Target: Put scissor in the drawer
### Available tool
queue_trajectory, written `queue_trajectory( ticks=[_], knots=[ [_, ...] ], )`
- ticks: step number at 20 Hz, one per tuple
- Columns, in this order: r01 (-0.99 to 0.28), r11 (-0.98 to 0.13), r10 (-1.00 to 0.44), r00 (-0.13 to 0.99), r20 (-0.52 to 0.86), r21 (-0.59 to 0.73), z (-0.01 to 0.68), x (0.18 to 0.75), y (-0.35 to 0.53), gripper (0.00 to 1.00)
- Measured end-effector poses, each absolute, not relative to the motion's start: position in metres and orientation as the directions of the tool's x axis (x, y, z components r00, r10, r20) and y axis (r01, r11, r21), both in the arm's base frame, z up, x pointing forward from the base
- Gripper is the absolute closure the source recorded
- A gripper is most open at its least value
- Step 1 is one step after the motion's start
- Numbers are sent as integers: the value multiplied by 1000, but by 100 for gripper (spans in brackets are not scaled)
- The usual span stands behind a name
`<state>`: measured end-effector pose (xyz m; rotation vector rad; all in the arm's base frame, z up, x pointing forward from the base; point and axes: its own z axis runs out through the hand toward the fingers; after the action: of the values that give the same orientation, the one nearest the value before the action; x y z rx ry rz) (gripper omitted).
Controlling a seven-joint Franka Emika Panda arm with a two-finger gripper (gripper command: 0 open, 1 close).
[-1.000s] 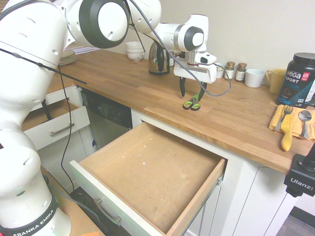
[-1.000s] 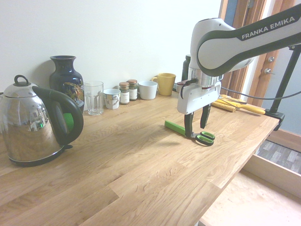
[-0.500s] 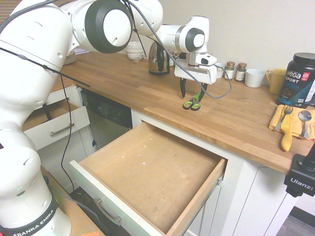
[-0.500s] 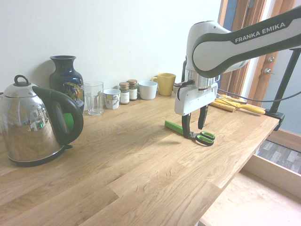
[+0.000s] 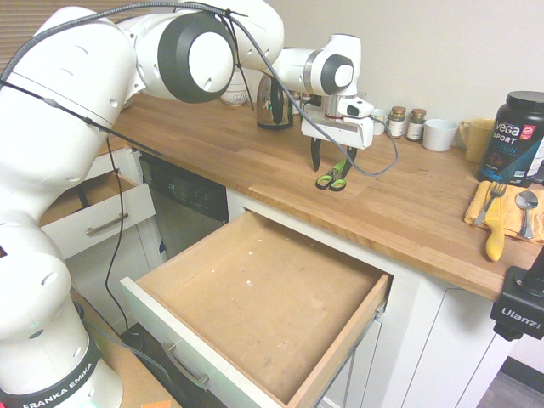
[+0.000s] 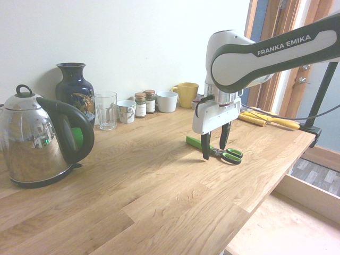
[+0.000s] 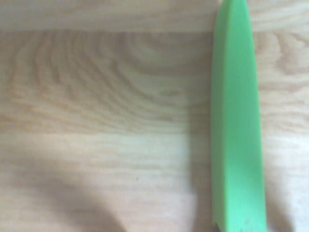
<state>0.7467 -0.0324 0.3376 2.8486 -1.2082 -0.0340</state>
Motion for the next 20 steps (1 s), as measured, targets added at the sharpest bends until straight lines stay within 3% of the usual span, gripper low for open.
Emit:
queue_trajectory(
  ticks=[1,2,20],
  knots=[
    [-717,-695,-718,696,-2,52,338,749,-32,0],
    [-716,-696,-717,697,-3,52,338,750,-32,100],
    [-711,-701,-713,702,-6,55,340,756,-35,100]
  ],
)
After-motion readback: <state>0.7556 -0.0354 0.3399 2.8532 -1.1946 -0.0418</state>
